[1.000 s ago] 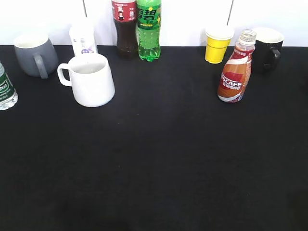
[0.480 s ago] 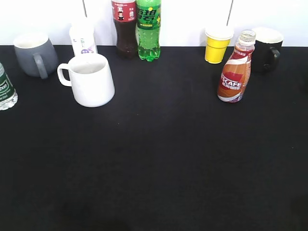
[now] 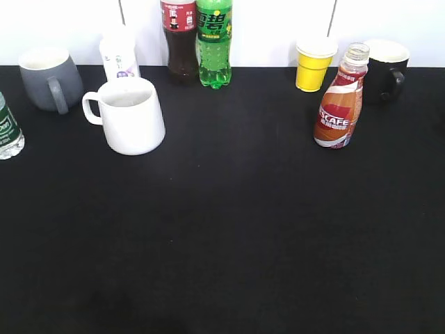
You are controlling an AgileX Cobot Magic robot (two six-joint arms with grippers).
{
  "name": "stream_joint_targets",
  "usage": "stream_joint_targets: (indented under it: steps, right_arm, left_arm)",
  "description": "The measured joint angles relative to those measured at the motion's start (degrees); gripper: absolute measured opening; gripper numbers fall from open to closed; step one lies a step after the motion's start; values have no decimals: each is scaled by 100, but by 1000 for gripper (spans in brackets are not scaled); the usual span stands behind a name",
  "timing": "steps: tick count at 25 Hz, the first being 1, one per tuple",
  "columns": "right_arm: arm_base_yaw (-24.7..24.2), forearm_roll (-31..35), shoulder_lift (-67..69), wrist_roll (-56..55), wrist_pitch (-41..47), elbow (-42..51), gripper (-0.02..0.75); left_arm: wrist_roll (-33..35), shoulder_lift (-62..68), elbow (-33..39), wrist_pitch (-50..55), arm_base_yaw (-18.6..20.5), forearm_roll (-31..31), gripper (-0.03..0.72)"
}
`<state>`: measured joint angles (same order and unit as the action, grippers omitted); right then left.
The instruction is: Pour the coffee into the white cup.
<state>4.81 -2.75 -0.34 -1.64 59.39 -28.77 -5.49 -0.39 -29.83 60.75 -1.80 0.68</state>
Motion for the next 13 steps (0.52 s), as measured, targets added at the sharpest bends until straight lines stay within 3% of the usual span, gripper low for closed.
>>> stream_joint_targets:
  steps: [13]
  right_arm:
    - [0, 0, -15, 0, 0, 0, 575]
  left_arm:
    - [5, 0, 0, 0, 0, 0, 235]
